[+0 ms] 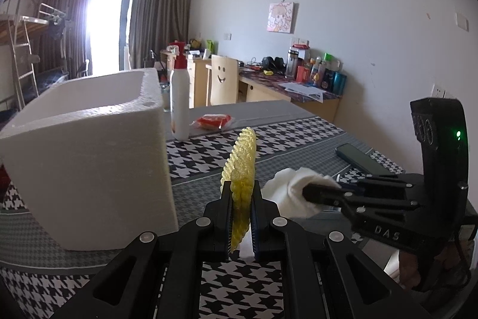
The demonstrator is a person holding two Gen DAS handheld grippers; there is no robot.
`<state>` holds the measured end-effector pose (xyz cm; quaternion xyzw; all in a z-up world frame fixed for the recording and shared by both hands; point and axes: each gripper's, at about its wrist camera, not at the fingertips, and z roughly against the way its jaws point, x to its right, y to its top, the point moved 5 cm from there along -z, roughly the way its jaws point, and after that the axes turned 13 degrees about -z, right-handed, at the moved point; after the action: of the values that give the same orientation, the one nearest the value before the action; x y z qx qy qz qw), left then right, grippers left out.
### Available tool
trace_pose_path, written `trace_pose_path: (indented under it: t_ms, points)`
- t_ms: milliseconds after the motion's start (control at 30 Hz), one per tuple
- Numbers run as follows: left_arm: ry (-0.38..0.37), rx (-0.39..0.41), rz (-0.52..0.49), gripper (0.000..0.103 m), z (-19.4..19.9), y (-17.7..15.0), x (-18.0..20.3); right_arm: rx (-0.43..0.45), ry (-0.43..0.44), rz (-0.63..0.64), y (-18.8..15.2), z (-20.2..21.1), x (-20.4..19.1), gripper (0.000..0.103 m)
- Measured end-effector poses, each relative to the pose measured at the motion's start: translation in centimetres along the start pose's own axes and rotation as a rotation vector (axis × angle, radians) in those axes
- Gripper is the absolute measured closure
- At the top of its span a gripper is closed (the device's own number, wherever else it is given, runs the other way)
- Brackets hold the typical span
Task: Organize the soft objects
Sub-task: 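Carry the white tissue and yellow sponge up toward the white foam box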
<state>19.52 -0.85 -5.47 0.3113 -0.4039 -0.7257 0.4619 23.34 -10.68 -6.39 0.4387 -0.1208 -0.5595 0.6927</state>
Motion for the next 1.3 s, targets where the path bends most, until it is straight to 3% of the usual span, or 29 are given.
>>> trace_pose_path:
  t_ms: [400,1300]
  points:
    - [0.047,0.044,0.011,0.092,2.7,0.7,-0.9,0.093,0.021,0.045,2.2,2.6,-2.4,0.094]
    - [0.141,0.136,-0.044,0.092,5.7,4.7,-2.5,0.215,0.067,0.062,5.5,5.5,-4.4,0.093]
